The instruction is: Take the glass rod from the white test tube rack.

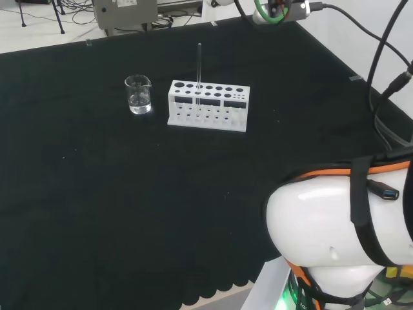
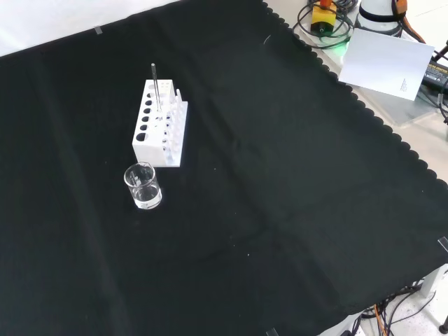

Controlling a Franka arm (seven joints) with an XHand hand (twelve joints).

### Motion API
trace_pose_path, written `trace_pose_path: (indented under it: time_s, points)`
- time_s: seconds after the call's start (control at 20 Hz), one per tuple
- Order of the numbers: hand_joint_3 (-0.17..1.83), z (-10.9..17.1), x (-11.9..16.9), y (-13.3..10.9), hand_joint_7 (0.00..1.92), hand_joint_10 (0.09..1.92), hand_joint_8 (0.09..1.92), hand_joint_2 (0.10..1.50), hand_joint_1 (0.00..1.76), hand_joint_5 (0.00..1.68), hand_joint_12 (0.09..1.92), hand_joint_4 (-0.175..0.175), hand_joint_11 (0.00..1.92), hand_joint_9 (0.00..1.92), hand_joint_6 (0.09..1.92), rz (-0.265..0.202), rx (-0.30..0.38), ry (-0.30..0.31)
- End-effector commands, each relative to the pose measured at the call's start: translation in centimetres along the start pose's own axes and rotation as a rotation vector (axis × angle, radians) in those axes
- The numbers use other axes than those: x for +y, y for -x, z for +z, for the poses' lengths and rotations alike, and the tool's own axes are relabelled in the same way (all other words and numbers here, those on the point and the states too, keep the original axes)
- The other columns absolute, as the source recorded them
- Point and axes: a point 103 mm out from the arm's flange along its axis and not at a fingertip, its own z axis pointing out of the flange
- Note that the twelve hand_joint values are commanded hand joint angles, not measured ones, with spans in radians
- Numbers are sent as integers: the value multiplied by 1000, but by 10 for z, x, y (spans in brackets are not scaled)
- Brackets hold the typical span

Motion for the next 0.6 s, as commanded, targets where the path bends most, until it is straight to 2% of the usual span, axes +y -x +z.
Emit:
trace_pose_path:
  time_s: [0.05, 0.25, 0.6]
  points:
    - [532, 11, 25, 0, 5, 921, 821, 903, 567, 111, 1467, -147, 192, 235, 87, -36, 23, 13]
    - [533, 22, 46, 3, 39, 927, 859, 903, 570, 159, 1466, -154, 221, 280, 87, -59, 18, 14]
    - [532, 33, 84, 15, 173, 917, 912, 904, 589, 284, 1441, -171, 320, 428, 87, -72, 11, 15]
